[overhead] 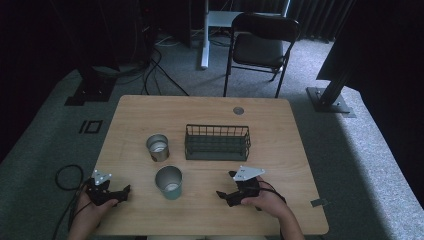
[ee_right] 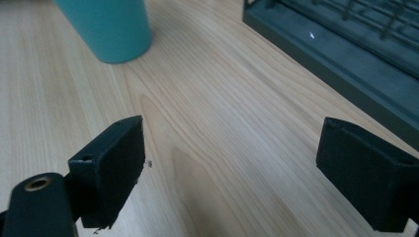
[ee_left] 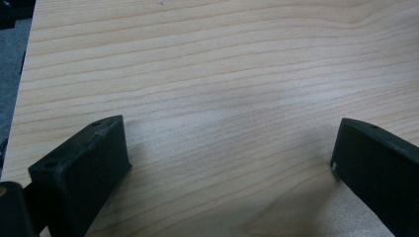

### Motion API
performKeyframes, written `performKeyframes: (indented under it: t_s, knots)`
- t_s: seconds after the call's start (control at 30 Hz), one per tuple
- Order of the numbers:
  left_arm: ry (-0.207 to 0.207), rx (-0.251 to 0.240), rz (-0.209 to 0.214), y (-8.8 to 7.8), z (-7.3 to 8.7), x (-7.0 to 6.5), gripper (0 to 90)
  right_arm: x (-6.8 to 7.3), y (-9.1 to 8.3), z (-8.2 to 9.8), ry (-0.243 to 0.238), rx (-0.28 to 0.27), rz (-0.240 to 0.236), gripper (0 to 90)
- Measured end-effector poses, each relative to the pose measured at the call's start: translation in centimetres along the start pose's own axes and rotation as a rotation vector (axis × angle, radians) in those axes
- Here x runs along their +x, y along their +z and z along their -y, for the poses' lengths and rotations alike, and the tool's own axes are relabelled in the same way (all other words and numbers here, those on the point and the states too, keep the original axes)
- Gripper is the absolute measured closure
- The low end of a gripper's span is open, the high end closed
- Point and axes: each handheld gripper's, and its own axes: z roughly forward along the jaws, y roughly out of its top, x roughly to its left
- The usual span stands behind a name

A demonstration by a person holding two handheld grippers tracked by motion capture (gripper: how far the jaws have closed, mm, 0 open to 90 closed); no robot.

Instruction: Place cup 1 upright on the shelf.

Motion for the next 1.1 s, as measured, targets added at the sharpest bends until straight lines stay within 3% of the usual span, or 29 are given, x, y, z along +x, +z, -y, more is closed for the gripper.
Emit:
performKeyframes:
  t_s: [1.1]
  knots:
    - [-0.001,-0.001,0.000,0.0,0.0,0.0,1.8,3.7,4.5,-3.4,-0.070,-0.020,-0.126,11.3]
